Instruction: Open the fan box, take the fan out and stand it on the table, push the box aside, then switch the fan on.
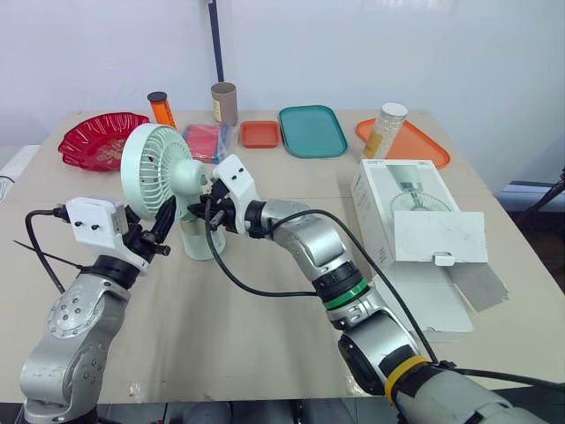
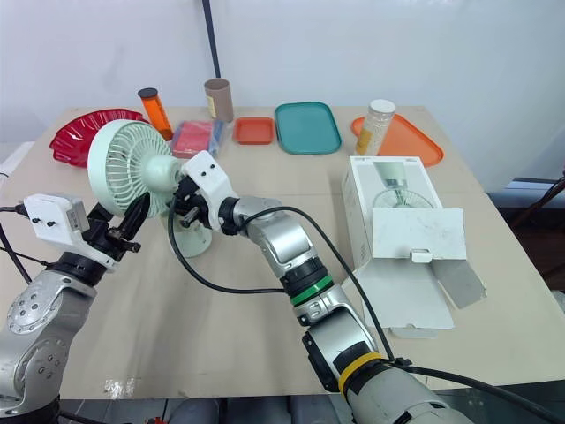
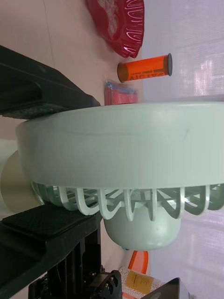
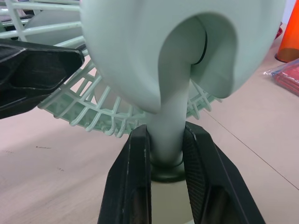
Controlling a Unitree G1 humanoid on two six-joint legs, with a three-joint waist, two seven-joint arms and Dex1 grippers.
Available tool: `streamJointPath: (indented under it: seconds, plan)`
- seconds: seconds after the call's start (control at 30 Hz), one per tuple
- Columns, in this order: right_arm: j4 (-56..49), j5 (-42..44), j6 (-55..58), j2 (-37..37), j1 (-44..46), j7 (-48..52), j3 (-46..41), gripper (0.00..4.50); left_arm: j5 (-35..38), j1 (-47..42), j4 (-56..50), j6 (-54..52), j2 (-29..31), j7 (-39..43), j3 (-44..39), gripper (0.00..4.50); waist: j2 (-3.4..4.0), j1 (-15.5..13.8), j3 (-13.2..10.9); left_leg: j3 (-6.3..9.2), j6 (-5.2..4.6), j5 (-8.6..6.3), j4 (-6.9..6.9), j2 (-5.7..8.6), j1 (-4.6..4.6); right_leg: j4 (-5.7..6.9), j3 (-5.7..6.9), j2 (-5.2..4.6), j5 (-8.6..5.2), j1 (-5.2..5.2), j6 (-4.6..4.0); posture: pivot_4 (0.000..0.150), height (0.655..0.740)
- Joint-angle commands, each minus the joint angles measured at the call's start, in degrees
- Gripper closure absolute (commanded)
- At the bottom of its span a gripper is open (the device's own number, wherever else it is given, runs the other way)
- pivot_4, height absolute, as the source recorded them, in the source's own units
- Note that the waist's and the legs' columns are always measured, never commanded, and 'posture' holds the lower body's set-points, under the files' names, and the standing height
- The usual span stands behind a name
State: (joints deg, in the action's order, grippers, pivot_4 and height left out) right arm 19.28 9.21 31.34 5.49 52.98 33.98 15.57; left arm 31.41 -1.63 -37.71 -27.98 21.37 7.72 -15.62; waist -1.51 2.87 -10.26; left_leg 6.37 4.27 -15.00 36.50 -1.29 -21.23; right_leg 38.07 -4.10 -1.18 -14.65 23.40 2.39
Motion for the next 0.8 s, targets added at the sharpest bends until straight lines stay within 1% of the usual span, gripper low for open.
streamJointPath:
  seconds: [0.03, 0.2, 0.27, 0.3, 0.33, 0.37, 0.4, 0.43, 0.57, 0.7, 0.77, 0.8]
  plan:
    - [-1.86, 0.26, -0.17, 0.54, 1.09, 0.25, -0.26, 4.14, 0.85, -1.17, -3.36, 1.26, -0.1, 0.85, 0.01, 2.62, 0.0, -0.01, 0.0, 0.0, 0.0, 0.0, 0.0, 0.0, 0.0, 0.0, 0.0, 0.0, 0.0, 0.0, 0.0, 0.15, 0.74]
    - [-1.59, 0.33, 0.07, 0.63, 1.18, 0.04, -0.57, 4.14, 1.33, -0.48, -3.56, 1.31, 0.02, 1.62, -0.15, 2.62, 0.0, 0.0, 0.0, 0.0, 0.0, 0.0, 0.0, 0.0, 0.0, 0.0, 0.0, 0.0, 0.0, 0.0, 0.0, 0.15, 0.74]
    - [-1.06, 0.34, 0.08, 0.71, 1.44, -0.27, -0.92, 4.14, 2.53, 0.35, -3.75, 1.32, -0.03, 2.39, -0.8, 1.6, 0.0, 0.0, 0.0, 0.0, 0.0, 0.0, 0.0, 0.0, 0.0, 0.0, 0.0, 0.0, 0.0, 0.0, 0.0, 0.15, 0.74]
    - [-0.77, 0.34, 0.08, 0.74, 1.55, -0.44, -1.11, 4.14, 3.21, 0.82, -3.86, 1.37, 0.01, 2.93, -1.09, 1.42, 0.0, -0.01, 0.0, 0.0, 0.0, 0.0, 0.0, 0.0, 0.0, 0.0, 0.0, 0.0, 0.0, 0.0, 0.0, 0.15, 0.74]
    - [-0.39, 0.28, -0.01, 0.72, 1.68, -0.6, -1.26, 4.14, 3.53, 1.33, -3.96, 1.46, 0.12, 3.29, -1.4, 0.83, 0.0, 0.01, 0.0, 0.0, 0.0, 0.0, 0.0, 0.0, 0.0, 0.0, 0.0, 0.0, 0.0, 0.0, 0.0, 0.15, 0.74]
    - [-0.06, 0.24, -0.06, 0.72, 1.78, -0.75, -1.37, 4.14, 3.76, 1.78, -4.02, 1.64, 0.24, 3.63, -1.85, 0.6, 0.0, 0.0, 0.0, 0.0, 0.0, 0.0, 0.0, 0.0, 0.01, 0.0, 0.0, 0.0, 0.0, 0.0, 0.0, 0.15, 0.74]
    - [0.26, 0.15, -0.1, 0.72, 1.87, -0.95, -1.46, 4.14, 4.67, 2.23, -4.13, 1.96, 0.1, 3.9, -2.76, 0.24, 0.0, 0.01, 0.0, 0.0, 0.0, 0.0, 0.0, 0.0, 0.01, 0.0, 0.0, 0.0, 0.0, -0.01, 0.0, 0.15, 0.74]
    - [0.59, 0.07, -0.21, 0.69, 1.99, -1.07, -1.56, 4.14, 5.48, 2.62, -4.34, 2.24, 0.07, 4.19, -3.65, 0.03, 0.0, 0.03, 0.0, 0.0, 0.0, 0.0, 0.0, -0.01, 0.02, 0.0, 0.0, 0.0, 0.01, -0.01, -0.01, 0.15, 0.74]
    - [1.89, 0.0, -0.5, 0.64, 2.57, -1.54, -2.2, 4.14, 8.28, 4.78, -5.46, 3.19, 0.97, 5.95, -7.03, 0.03, 0.0, 0.04, 0.0, 0.0, 0.01, 0.01, 0.0, -0.03, 0.03, 0.0, 0.02, 0.03, 0.02, -0.01, -0.04, 0.15, 0.74]
    - [2.76, -0.04, -0.84, 0.37, 2.94, -1.64, -2.68, 4.14, 8.16, 7.05, -5.7, 4.46, 2.08, 6.24, -10.84, 0.03, 0.01, 0.05, 0.0, 0.0, 0.01, 0.01, 0.0, -0.04, 0.04, 0.0, 0.01, 0.03, 0.02, -0.02, -0.04, 0.15, 0.74]
    - [2.58, 0.24, -0.8, 0.22, 2.96, -1.26, -2.95, 4.14, 9.03, 7.93, -5.05, 5.38, 2.47, 6.52, -13.62, 0.03, 0.01, 0.06, 0.0, 0.0, 0.02, 0.01, -0.01, -0.05, 0.06, 0.0, 0.02, 0.05, 0.03, -0.02, -0.05, 0.15, 0.74]
    - [2.1, 0.59, -0.68, -0.05, 2.81, -0.64, -3.13, 4.14, 11.22, 8.32, -4.45, 5.6, 2.97, 7.01, -16.28, 0.03, 0.01, 0.06, 0.0, 0.0, 0.02, 0.01, -0.01, -0.06, 0.05, 0.0, 0.01, 0.06, 0.03, -0.02, -0.05, 0.15, 0.74]
